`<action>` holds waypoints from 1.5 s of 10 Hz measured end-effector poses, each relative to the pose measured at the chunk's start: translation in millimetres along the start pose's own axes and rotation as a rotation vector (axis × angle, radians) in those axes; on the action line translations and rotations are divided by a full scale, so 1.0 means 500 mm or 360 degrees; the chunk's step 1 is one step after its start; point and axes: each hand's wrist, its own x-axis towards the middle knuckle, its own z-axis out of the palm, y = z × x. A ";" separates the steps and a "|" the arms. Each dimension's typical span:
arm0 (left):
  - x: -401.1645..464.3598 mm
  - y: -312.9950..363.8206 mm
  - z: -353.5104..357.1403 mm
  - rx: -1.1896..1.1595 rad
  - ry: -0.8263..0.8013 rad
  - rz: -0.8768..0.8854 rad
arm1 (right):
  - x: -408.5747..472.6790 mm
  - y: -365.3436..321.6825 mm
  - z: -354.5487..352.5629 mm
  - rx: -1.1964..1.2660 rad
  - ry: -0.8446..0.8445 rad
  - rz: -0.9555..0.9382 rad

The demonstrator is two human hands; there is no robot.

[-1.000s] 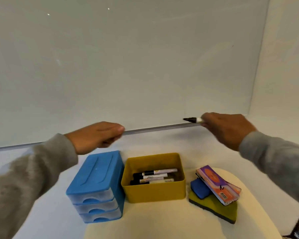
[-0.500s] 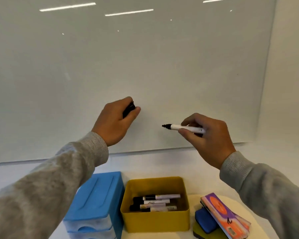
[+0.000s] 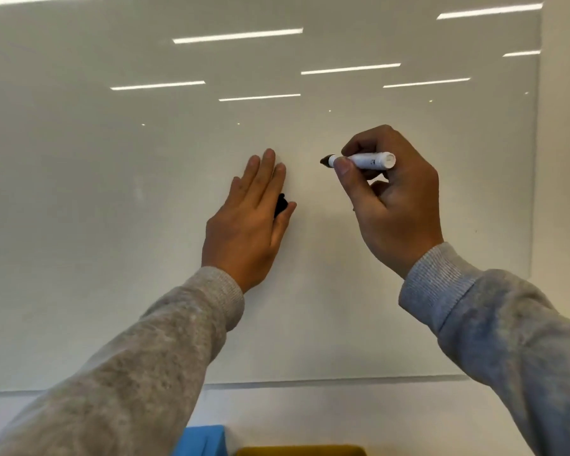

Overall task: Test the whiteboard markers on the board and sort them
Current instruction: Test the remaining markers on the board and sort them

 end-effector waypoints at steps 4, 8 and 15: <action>-0.007 -0.006 0.034 0.0341 0.0106 0.0085 | 0.010 0.053 0.026 -0.0308 -0.0127 -0.0233; -0.012 -0.010 0.042 0.0305 0.0145 0.0104 | -0.023 0.066 0.012 -0.0390 -0.0196 -0.0417; -0.021 -0.008 0.055 0.0293 0.0193 0.0105 | -0.062 0.081 -0.032 -0.0313 -0.0150 -0.0300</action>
